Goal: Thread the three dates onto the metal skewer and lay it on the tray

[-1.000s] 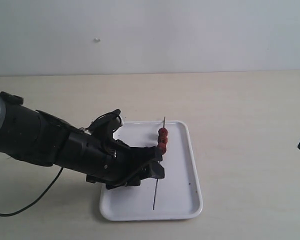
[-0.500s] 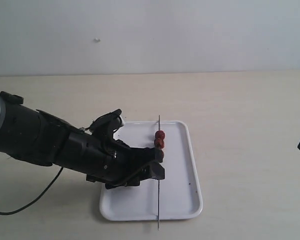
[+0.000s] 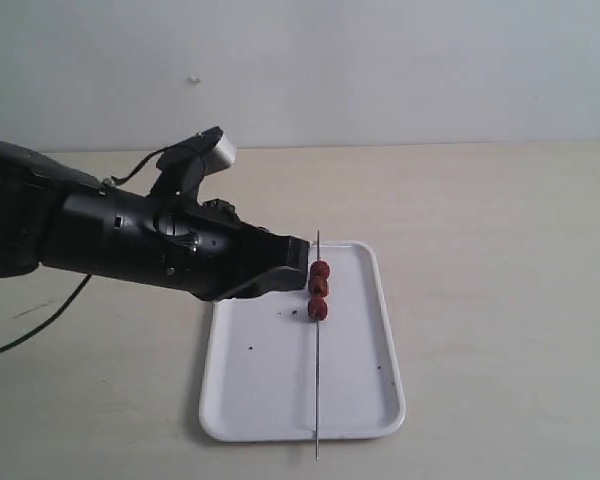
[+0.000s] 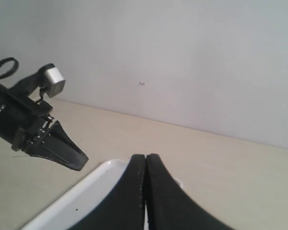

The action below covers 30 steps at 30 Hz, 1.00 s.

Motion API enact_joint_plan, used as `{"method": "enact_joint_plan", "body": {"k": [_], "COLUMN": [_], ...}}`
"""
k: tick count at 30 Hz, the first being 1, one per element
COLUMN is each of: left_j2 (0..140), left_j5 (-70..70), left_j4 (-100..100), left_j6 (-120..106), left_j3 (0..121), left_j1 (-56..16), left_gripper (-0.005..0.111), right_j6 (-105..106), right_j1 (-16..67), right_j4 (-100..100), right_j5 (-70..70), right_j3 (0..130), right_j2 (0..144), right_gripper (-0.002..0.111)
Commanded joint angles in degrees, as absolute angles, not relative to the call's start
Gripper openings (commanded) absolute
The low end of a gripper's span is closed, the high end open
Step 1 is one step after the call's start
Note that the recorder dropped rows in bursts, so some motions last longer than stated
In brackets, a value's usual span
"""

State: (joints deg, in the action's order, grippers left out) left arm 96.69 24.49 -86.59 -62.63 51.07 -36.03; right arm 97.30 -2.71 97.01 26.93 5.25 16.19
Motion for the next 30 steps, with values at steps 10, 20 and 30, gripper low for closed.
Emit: {"method": "enact_joint_plan", "body": {"k": [10,20,30], "left_j2": [69.3,35.5,14.3], "left_j5": [9.4,1.7,2.1], "left_j4": [-82.5,-81.0,-81.4], "left_j6": [-71.3,-72.3,-72.1], "left_j3": [39.8,26.1,19.6], "left_j1": [-35.9,-35.9,-35.9], "left_gripper": [0.000,0.000,0.000], "right_j6": [95.6,95.6,92.7], "right_j1": [-2.7,-2.7,-2.7], "right_j4": [96.8,96.8,97.0], "right_j5": [16.4,16.4,16.5], "right_j3": [5.0,5.0,5.0], "right_j2": [16.0,16.0,16.0], "right_gripper": [0.000,0.000,0.000]}}
